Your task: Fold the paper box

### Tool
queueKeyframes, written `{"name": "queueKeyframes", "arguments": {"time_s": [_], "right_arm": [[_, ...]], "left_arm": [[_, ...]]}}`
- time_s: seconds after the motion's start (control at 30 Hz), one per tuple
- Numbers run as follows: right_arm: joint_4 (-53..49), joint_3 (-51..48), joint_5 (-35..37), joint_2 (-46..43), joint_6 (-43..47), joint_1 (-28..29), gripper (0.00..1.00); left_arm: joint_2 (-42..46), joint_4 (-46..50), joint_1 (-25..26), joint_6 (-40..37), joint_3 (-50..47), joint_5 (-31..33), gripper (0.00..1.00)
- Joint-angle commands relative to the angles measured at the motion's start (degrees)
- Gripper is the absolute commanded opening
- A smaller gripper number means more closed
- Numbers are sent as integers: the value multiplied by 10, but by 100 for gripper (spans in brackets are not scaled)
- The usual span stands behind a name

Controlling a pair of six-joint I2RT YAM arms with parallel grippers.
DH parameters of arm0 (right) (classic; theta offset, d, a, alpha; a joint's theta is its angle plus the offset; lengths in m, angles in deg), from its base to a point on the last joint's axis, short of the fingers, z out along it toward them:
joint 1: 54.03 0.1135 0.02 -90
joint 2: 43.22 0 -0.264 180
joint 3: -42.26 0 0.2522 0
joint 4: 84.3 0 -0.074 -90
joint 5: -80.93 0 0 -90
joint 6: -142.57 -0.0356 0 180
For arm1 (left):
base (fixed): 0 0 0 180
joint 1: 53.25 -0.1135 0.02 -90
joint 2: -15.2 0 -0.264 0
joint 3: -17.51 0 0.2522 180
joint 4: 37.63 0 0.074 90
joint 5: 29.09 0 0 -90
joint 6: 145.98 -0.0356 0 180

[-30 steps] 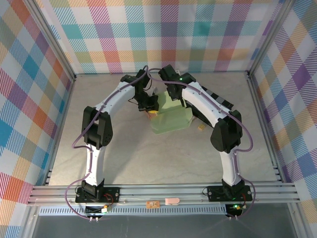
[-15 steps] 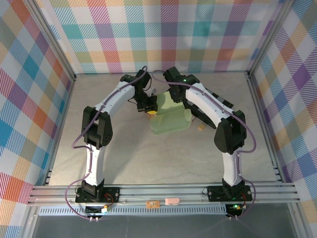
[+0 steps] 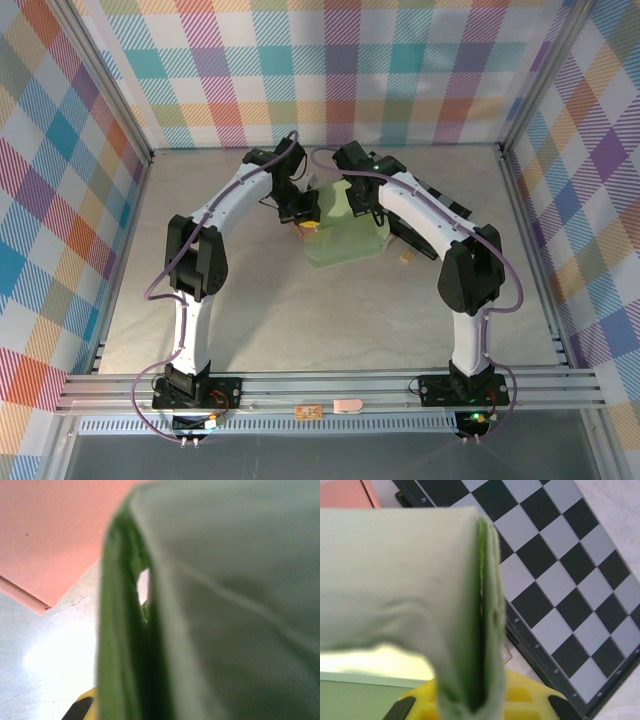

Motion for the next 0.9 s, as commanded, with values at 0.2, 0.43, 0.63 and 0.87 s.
{"name": "queueKeyframes", "arguments": {"time_s": [0.2,0.43,0.63,0.87], "right_arm": [[-38,38,141,37,6,24,0],[-32,50,112,20,8,23,26],[-47,72,103,37,8,21,8],[-40,58,125,30,7,21,0]], "left_arm": [[-8,19,-1,4,18,-11,0],[-9,21,-1,5,19,-10,0],[-10,23,-2,5,23,-9,0],[-9,28,-1,5,26,-4,0]]}}
